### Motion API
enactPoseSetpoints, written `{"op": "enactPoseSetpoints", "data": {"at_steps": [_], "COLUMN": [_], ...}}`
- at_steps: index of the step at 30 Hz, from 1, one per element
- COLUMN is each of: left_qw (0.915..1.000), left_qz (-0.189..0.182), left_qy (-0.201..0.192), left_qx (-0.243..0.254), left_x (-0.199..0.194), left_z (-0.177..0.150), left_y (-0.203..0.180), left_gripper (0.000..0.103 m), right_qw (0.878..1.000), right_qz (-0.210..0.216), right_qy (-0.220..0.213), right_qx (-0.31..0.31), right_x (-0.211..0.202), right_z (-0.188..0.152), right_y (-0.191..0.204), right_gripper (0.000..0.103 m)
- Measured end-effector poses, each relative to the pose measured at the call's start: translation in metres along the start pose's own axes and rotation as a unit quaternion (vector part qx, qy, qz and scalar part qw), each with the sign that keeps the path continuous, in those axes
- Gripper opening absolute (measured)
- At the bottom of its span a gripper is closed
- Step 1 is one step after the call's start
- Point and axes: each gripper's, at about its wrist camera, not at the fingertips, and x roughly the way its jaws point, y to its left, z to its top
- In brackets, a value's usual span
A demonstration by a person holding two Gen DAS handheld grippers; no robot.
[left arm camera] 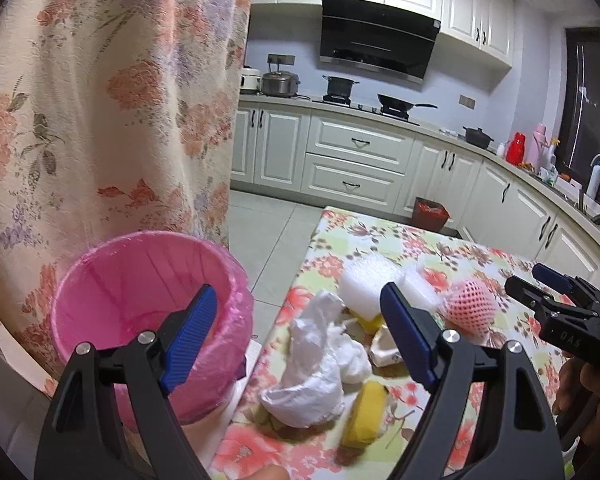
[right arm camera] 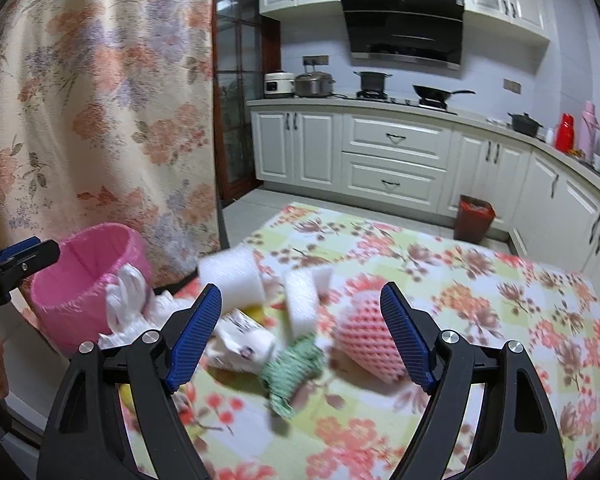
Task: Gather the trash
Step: 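Move both grippers back over the table toward the remaining trash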
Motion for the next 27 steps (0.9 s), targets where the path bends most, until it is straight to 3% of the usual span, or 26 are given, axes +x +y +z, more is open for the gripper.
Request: {"op": "enactPoseSetpoints", "data": {"at_steps": [13, 27], "left_qw": [0.9993, 0.997], "left_qz": [-0.009, -0.008], "left_qy": [0.034, 0.076], "left_qx": [0.013, 0.01], "left_x": [0.013, 0.042], "left_z": [-0.022, -0.046], "left_y": [-0.016, -0.011], "left_gripper": [0.081, 0.067], "right_qw": [0.999, 0.998], "right_qz": [-0.024, -0.029], "right_qy": [0.027, 0.045], "right_qx": [0.022, 0.031], "right_x": [-0.002, 0.007], "right_z": [-0.034, -0.048], "right_y": [-0.033, -0.041], "right_gripper": [0.079, 0.079]}}
